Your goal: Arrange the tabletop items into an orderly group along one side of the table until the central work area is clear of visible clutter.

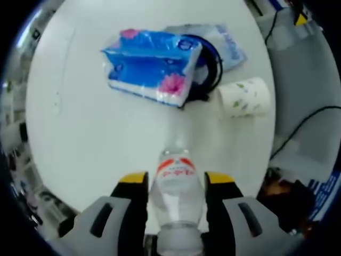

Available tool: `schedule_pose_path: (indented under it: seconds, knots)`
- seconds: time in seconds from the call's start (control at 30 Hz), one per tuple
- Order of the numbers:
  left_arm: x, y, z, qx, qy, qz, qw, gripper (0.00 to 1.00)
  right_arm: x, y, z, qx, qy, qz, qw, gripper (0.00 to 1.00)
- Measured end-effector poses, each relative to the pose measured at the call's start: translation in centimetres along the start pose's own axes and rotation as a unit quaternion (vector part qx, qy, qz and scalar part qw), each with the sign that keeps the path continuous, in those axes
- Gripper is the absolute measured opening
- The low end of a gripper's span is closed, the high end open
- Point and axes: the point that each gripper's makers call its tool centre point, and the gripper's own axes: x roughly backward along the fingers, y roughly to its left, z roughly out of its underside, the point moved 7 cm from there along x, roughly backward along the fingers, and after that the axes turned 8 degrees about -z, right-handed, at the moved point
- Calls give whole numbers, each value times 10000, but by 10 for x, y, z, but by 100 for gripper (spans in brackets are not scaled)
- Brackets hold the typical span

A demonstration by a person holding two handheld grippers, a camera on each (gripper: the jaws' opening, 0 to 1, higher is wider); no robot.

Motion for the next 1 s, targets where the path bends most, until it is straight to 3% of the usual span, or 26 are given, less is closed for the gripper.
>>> schedule_pose_path:
  seconds: [0.4, 0.57, 0.73, 1.0]
  knots:
    - [2, 4, 3, 211, -120, -129, 9996, 43, 0, 0, -1, 2, -34, 19, 10000, 90]
    - [10, 6, 4, 706, -445, -250, 9962, 47, -1, 0, -1, 13, -34, 1, 10000, 90]
    - [17, 9, 8, 1377, -940, -371, 9853, 51, -1, 0, -2, 8, -52, 4, 10000, 90]
    - [21, 12, 20, 1886, -1573, -860, 9655, 67, -1, 1, -2, 7, -62, -14, 10000, 90]
